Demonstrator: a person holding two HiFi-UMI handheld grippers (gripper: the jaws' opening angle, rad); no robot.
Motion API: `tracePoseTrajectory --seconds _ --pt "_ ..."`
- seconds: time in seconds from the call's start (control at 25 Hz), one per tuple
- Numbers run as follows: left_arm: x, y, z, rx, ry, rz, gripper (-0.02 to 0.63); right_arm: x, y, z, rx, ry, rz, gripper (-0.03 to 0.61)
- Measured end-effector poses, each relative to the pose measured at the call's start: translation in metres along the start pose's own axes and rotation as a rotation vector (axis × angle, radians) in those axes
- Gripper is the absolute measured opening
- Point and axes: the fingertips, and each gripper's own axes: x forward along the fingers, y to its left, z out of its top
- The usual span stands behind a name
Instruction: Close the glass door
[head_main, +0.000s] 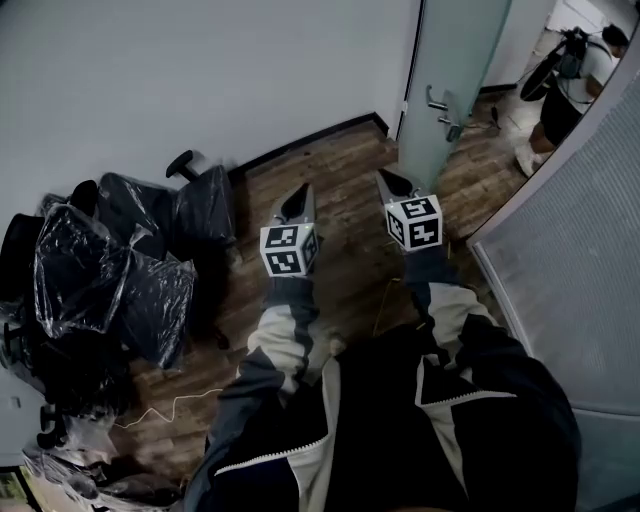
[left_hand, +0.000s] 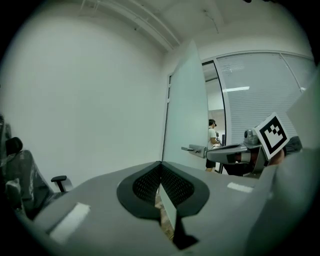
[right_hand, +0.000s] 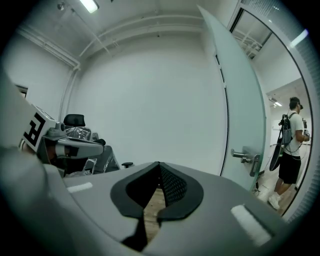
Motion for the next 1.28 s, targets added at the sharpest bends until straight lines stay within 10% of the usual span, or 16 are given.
tracePoseTrajectory --seconds 0.44,1.28 --pt "0.06 0.054 -0.009 0.0 0.006 -0.014 0.0 0.072 -0.015 0.004 -0.003 0.02 -0.027 0.005" --pt "0.312 0.048 0.044 0.11 0.047 -0.2 0.0 0.232 -0.197 0.031 0.12 -0.008 -0.163 0.005"
